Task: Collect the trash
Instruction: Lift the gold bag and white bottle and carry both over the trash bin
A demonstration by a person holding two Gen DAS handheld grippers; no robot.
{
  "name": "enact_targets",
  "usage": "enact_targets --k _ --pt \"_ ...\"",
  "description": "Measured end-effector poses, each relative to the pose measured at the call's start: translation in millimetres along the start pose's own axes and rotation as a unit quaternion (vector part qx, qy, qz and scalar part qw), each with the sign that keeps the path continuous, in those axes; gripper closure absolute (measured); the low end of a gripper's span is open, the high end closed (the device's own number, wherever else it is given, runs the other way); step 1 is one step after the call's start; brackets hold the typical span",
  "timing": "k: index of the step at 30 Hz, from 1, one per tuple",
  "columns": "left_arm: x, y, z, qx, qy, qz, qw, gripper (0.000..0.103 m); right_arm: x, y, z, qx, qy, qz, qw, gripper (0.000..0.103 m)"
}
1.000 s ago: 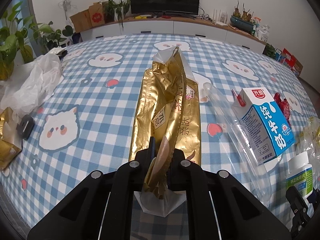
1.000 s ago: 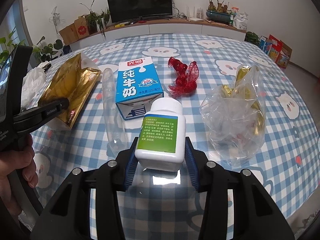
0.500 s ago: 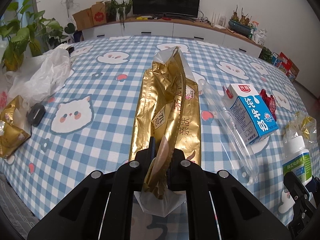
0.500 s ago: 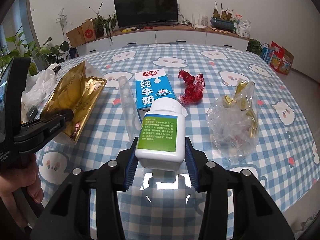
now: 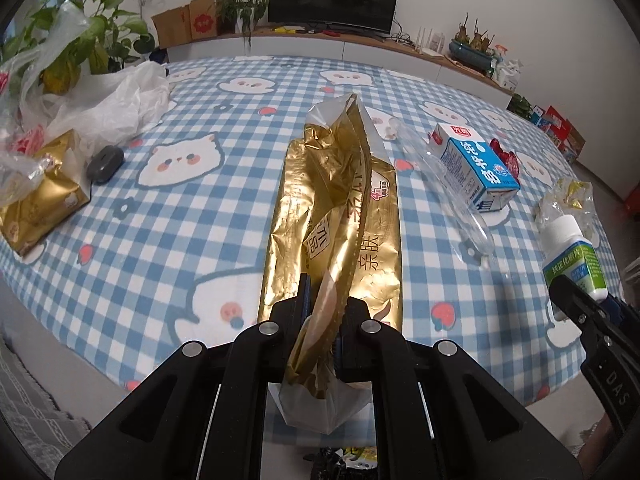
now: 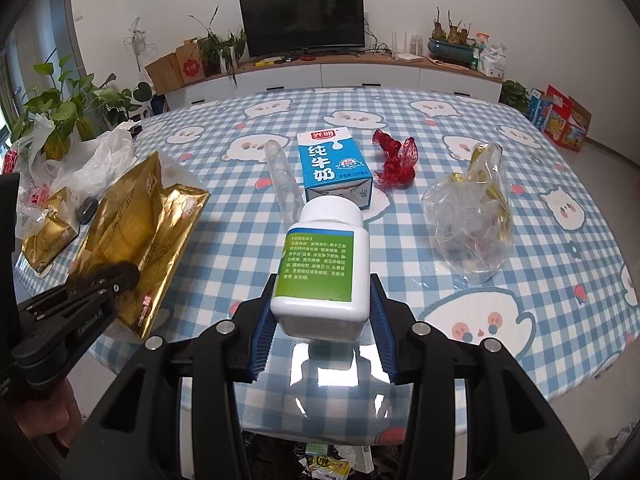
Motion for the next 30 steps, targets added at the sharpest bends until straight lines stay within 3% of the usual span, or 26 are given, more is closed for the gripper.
enact_targets --k 16,30 --pt "-7.1 59.8 80.4 0.004 -0.007 0.014 0.9999 0.095 -29.3 47.1 35.5 0.015 0.027 -0.006 1.0 0.064" --pt "-25.9 90.9 140.4 -0.005 0.004 0.012 0.9999 0.095 -30.5 77.1 79.3 0.012 0.022 -0.018 1.0 0.064"
Point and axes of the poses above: each gripper's, at about its wrist camera, not at the fingertips, and y roughly against the way its jaws point, x to its right, z to its underside, the point moved 10 cm from there along -y, roughly the way its jaws point, and after that the axes turned 6 degrees about y, right-handed, at the moved point
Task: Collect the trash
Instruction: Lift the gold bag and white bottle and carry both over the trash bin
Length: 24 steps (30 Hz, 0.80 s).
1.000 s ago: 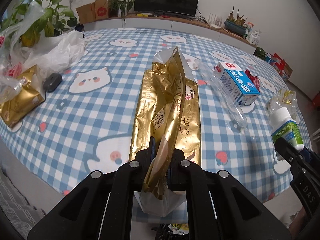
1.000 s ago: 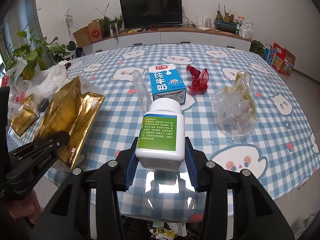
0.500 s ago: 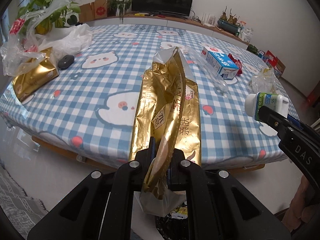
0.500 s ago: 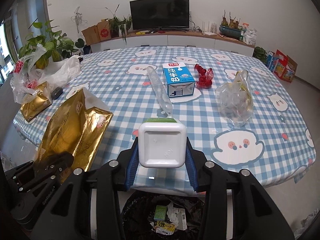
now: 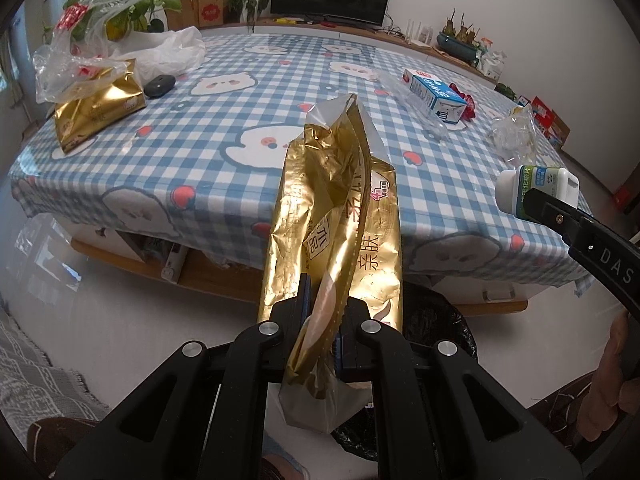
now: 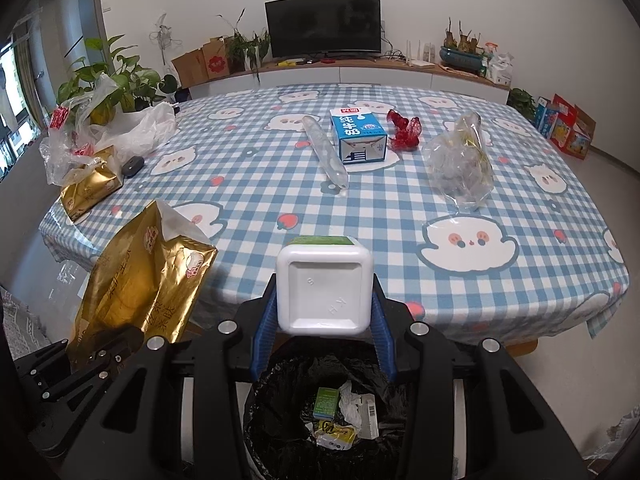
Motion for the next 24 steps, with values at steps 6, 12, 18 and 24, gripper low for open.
enact_targets --k 6,12,18,24 --pt "-6.3 7.8 23.2 -0.006 0.002 -0.004 1.0 0.095 -2.9 8.8 24.8 -0.006 0.002 0.0 1.0 0.064" --pt "-9.9 8.1 47.4 -0.016 -0.002 -0.011 0.9998 0.095 -2.5 10.6 52.8 -0.02 0.003 0.003 1.0 0.064" --pt "-19.8 -3.4 69.8 -0.035 0.002 -0.023 0.9991 0.095 -6.5 7.9 79.8 -0.033 0.01 0.004 0.999 0.064" --pt "-28.1 -18.1 79.6 -0.05 0.005 -0.035 0.9981 0.095 -5.4 -4.6 103.6 -0.056 0.015 0.007 0.998 0.064"
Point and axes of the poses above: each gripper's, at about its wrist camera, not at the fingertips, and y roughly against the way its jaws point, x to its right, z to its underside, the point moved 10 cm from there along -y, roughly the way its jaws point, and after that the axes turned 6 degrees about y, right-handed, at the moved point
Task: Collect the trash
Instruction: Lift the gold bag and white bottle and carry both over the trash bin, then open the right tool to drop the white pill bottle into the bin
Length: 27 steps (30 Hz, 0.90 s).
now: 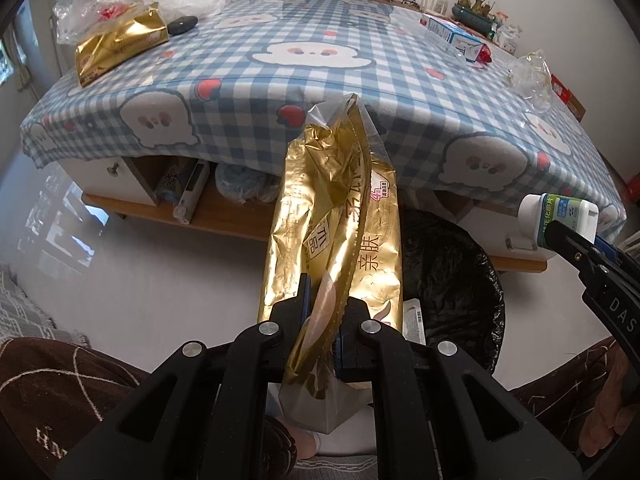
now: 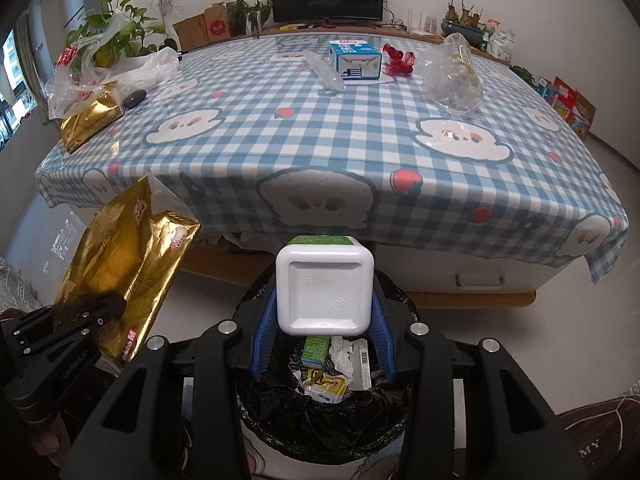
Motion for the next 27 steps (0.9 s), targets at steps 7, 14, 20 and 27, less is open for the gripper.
enact_targets --k 7,14,20,27 --pt "-4.0 -24.4 6.8 -0.015 -0.005 -0.014 0.9998 0.095 5.9 -23.0 16.0 -0.027 -0.009 -0.001 1.0 0.064" --pt "-7.2 -41.6 11.5 -0.031 -0.003 -0.023 0.9993 0.095 6.5 -46.7 30.7 -0.054 -0.008 -0.002 0.999 0.064" --pt "-4.0 -48.1 14.0 -0.036 -0.009 -0.025 0.999 0.095 2.8 -57.8 36.0 -0.065 -0.005 -0.003 0.998 0.064" --pt "-2.1 -50.4 14.6 -0.04 -0.011 -0.027 0.9988 0.095 0.6 -61.9 36.7 -0.066 -0.006 -0.004 0.998 0.063"
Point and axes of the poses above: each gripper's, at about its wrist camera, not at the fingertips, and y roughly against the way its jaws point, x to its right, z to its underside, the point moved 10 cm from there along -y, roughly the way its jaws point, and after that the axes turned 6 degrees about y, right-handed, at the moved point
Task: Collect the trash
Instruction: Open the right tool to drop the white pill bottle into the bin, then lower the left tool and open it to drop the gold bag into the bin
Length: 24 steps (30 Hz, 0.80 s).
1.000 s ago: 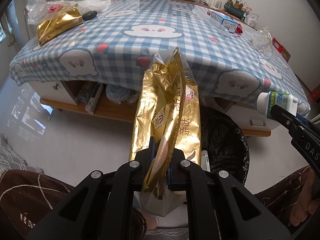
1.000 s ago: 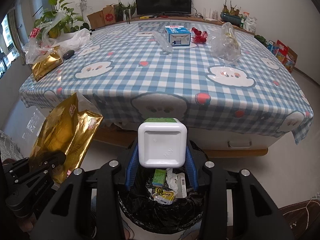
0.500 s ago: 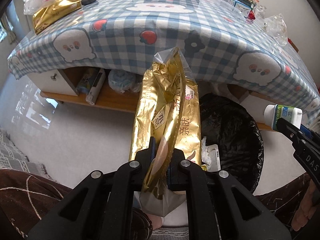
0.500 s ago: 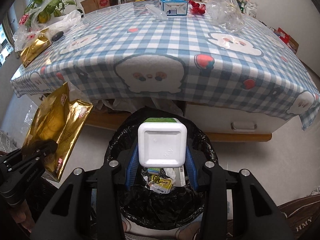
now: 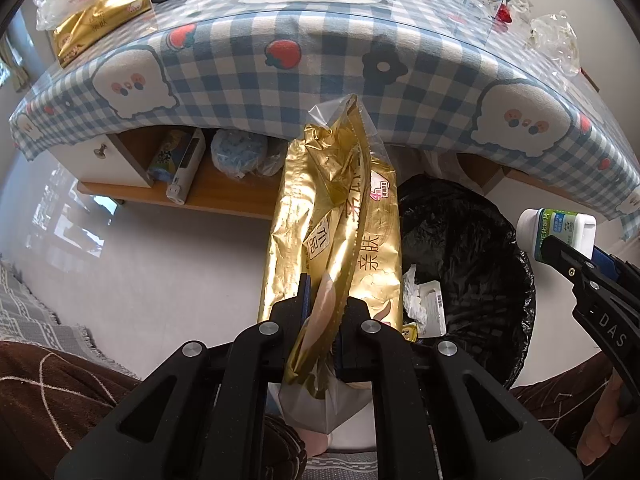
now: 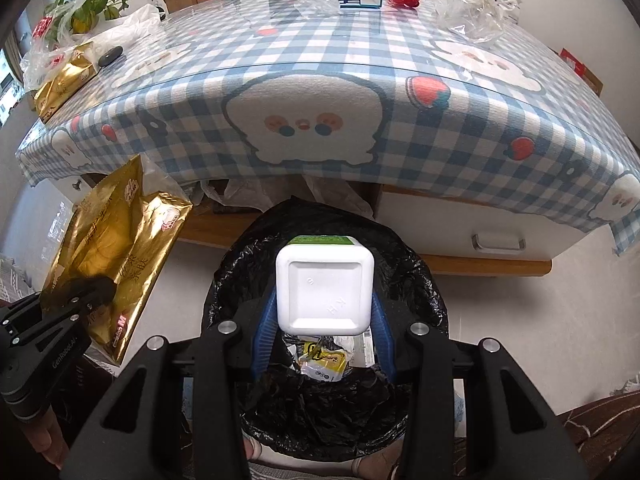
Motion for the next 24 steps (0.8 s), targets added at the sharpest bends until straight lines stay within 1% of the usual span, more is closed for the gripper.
enact_targets --k 2,4,6,7,9,11,13,15,18,24 --pt "1.4 0.1 0.7 0.0 -0.001 0.001 1.0 0.095 0.0 0.1 0.0 0.002 -0.001 0.0 1.0 0.062" --pt "2.5 0.7 1.0 -0.001 -0.002 0.002 1.0 0.095 -0.1 1.8 -0.7 0.005 -0.001 0.0 1.0 0.059" --pt "5.0 1.5 1.6 -0.002 -0.003 0.005 1.0 0.095 0.8 5.2 -2.4 0.01 -0.002 0.001 1.0 0.051" --pt "7.0 2.7 1.9 -0.003 -0.003 0.009 1.0 0.095 1.7 7.2 -3.0 0.012 -0.002 0.002 1.0 0.05" --pt "11.6 6.8 1.5 -0.002 -0.005 0.014 0.9999 0.095 4.1 12.4 -4.5 0.016 -0.003 0.004 1.0 0.039" --pt "18.8 11.8 0.7 0.001 -0.011 0.018 0.9998 0.095 8.2 18.7 -6.6 0.023 -0.005 0.008 1.0 0.032" --pt "26.3 17.3 -0.7 0.005 -0.016 0.022 0.9996 0.095 13.8 25.7 -8.9 0.026 -0.007 0.01 1.0 0.027" --pt "34.8 21.9 -1.3 0.004 -0.02 0.027 0.9994 0.095 21.3 33.3 -10.9 0.032 -0.013 0.01 0.999 0.017" --pt "51.1 28.1 -2.2 0.007 -0.033 0.031 0.999 0.095 37.6 43.9 -13.1 0.039 -0.027 0.016 0.999 0.009" --pt "80.0 36.8 -7.4 0.018 -0.051 0.035 0.9979 0.095 71.7 56.1 -10.7 0.041 -0.036 0.038 0.998 0.008"
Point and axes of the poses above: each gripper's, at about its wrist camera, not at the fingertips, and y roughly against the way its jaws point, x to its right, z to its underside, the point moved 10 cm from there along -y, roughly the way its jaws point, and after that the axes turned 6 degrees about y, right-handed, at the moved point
